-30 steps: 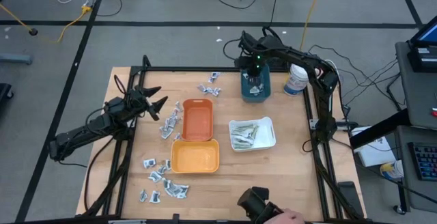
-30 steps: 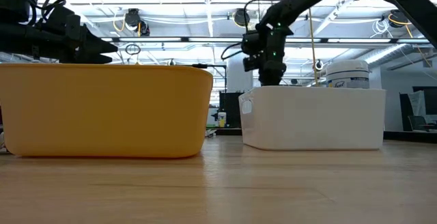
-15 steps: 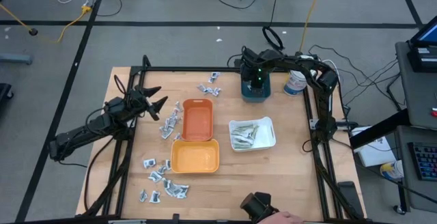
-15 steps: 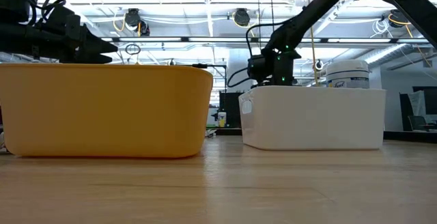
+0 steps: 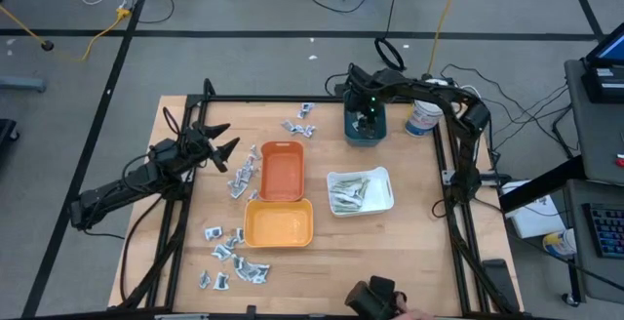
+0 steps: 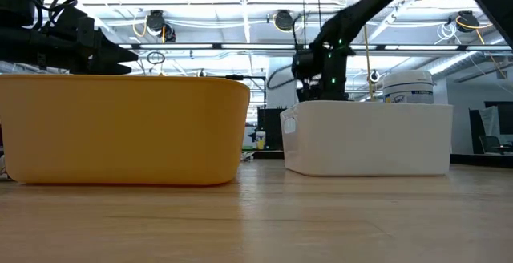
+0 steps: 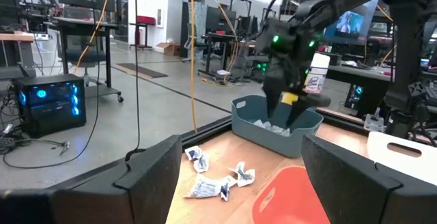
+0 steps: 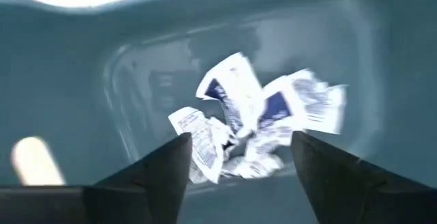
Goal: Pick & Place First Aid Supplies
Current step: Put the blue sachet into the blue bin
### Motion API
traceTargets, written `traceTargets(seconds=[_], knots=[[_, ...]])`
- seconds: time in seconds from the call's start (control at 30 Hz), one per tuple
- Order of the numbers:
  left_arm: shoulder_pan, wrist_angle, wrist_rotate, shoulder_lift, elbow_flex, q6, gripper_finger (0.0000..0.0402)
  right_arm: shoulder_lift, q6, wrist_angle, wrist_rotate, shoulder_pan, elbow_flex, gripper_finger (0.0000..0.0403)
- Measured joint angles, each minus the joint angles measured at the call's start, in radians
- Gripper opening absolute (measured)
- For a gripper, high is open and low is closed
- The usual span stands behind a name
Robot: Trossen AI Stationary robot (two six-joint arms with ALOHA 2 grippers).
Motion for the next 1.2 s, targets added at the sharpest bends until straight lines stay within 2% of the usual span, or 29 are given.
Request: traceTargets(seconds=[0.17, 0.43, 0.77, 0.97, 1.2], knots=[[0.0, 0.0, 0.0, 0.0, 0.0, 0.0, 0.0308, -0.081, -0.036, -0.021, -0.009, 0.031, 0.0, 0.0275], [0.0, 0.0, 0.0, 0.0, 0.0, 0.0, 0.0308, -0.178, -0.172, -0.047, -0.01, 0.107, 0.0, 0.0271], [0.0, 0.0, 0.0, 0.0, 0.0, 0.0, 0.0308, -0.204, -0.389, -0.037, -0.029, 0.203, 0.0, 0.027], [0.0, 0.0, 0.0, 0.0, 0.0, 0.001, 0.0308, -0.117, -0.42, -0.042, -0.086, 0.229, 0.093, 0.027], [0.0, 0.0, 0.0, 0.0, 0.0, 0.0, 0.0308, 0.031, -0.424, -0.033, -0.09, 0.233, 0.273, 0.027]])
